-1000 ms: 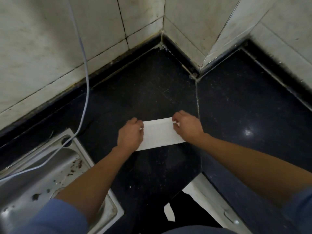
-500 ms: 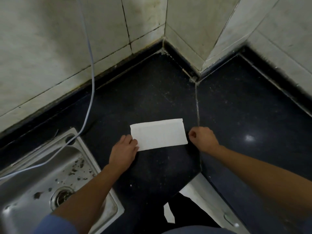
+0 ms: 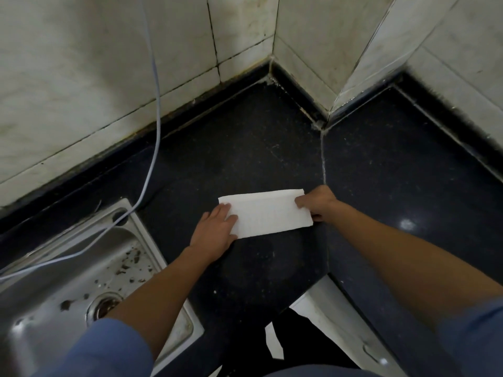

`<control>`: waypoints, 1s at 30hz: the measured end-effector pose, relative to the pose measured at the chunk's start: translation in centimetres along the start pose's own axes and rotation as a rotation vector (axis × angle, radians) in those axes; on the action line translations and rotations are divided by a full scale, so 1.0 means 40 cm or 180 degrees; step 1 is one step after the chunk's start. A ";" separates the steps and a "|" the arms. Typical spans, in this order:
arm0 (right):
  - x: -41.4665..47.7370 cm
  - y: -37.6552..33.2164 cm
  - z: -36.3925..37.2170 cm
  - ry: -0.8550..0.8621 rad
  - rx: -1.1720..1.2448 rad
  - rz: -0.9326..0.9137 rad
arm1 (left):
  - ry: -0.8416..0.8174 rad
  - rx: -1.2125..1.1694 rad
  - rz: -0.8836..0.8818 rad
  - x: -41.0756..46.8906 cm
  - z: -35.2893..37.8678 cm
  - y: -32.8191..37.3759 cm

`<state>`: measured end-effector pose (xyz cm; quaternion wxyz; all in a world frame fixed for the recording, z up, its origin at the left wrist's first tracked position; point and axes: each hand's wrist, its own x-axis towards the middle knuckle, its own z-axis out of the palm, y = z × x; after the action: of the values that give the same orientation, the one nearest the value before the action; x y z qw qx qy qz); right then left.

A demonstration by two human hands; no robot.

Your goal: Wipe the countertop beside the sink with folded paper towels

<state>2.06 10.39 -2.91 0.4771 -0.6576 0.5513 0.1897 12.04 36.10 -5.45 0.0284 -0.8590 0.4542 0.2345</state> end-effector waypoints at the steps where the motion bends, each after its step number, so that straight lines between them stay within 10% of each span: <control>1: -0.001 0.007 -0.015 -0.0156 0.0172 0.0114 | -0.0015 -0.0009 0.0022 -0.001 0.002 0.007; 8: -0.037 0.018 -0.048 -0.0515 0.0540 -0.0194 | 0.0091 -0.0197 0.0059 -0.005 -0.005 0.010; 30: -0.095 -0.128 0.372 -0.0280 -0.1553 -0.1438 | 0.0600 -0.0795 -0.0951 -0.163 0.023 -0.140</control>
<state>9.62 24.58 -4.86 0.3589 -0.8492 0.3089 0.2338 13.03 44.61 -4.39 -0.0863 -0.9318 0.2899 0.2008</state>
